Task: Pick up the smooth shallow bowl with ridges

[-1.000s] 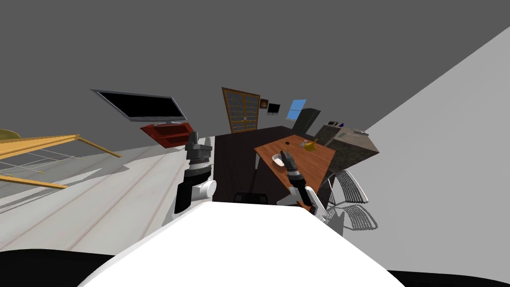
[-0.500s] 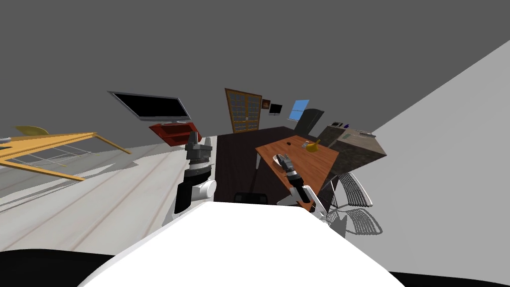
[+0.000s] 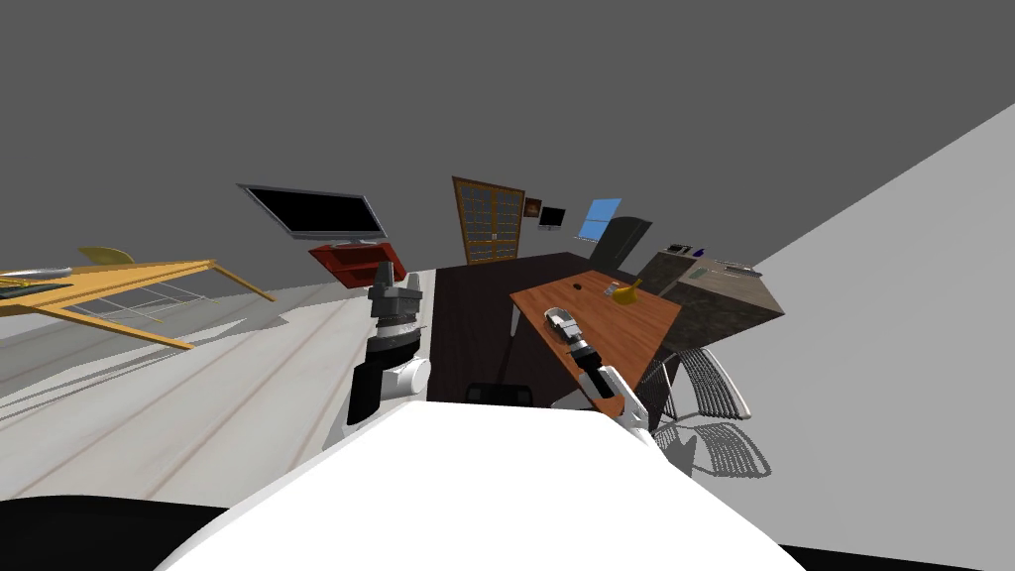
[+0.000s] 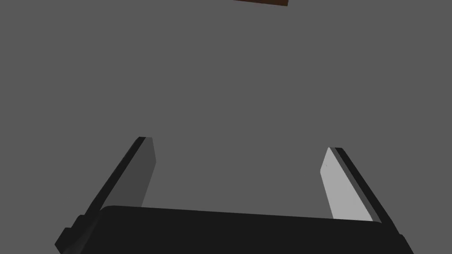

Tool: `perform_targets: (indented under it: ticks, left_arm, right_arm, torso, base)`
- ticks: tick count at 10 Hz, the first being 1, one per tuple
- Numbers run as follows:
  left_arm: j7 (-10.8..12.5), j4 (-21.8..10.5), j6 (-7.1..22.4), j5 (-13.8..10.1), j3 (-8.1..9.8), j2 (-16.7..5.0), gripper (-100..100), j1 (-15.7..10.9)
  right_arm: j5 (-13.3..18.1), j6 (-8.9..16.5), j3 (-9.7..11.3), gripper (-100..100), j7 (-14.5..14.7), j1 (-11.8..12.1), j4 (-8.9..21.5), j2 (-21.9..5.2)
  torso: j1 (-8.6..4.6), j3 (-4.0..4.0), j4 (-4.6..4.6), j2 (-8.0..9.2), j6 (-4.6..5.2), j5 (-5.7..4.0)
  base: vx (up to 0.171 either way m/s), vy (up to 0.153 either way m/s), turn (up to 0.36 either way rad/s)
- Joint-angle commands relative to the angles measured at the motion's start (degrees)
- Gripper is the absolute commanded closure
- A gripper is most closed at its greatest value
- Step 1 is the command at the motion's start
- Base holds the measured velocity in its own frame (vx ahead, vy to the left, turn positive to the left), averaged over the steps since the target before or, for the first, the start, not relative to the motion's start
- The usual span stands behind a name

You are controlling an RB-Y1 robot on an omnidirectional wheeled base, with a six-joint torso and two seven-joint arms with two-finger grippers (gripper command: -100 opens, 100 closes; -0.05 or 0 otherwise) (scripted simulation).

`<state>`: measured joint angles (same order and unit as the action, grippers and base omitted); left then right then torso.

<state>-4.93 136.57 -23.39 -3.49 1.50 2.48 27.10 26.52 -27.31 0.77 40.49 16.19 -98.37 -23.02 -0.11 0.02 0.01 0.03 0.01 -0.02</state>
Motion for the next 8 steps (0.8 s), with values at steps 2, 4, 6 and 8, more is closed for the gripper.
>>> perform_targets:
  ticks: [2,4,6,8]
  left_arm:
    - [0.0,0.0,0.0,0.0,0.00,0.0,0,0.0]
    - [0.0,0.0,0.0,0.0,0.00,0.0,0,0.0]
    - [0.0,0.0,0.0,0.0,0.00,0.0,0,0.0]
    - [0.0,0.0,0.0,0.0,0.00,0.0,0,0.0]
  right_arm:
    - [3.4,0.6,1.0,-100,4.0,-1.5,4.0,-2.1]
    - [5.6,1.0,1.6,-100,6.8,-2.5,7.2,-3.6]
    - [7.8,1.3,2.4,-100,9.4,-3.6,9.9,-5.2]
    - [10.1,1.7,3.2,-100,12.0,-4.7,13.0,-6.7]
  torso:
    - [0.01,0.00,0.00,0.00,0.01,0.00]
    - [0.00,-0.01,0.00,-0.03,0.01,0.00]
    - [0.00,-0.02,-0.01,-0.04,0.02,0.00]
    - [-0.01,-0.03,-0.02,-0.06,0.02,-0.01]
  base:
    - [-0.012,-0.017,0.048]
    - [-0.007,-0.018,0.043]
    - [0.000,-0.020,0.050]
    - [0.002,-0.022,0.042]
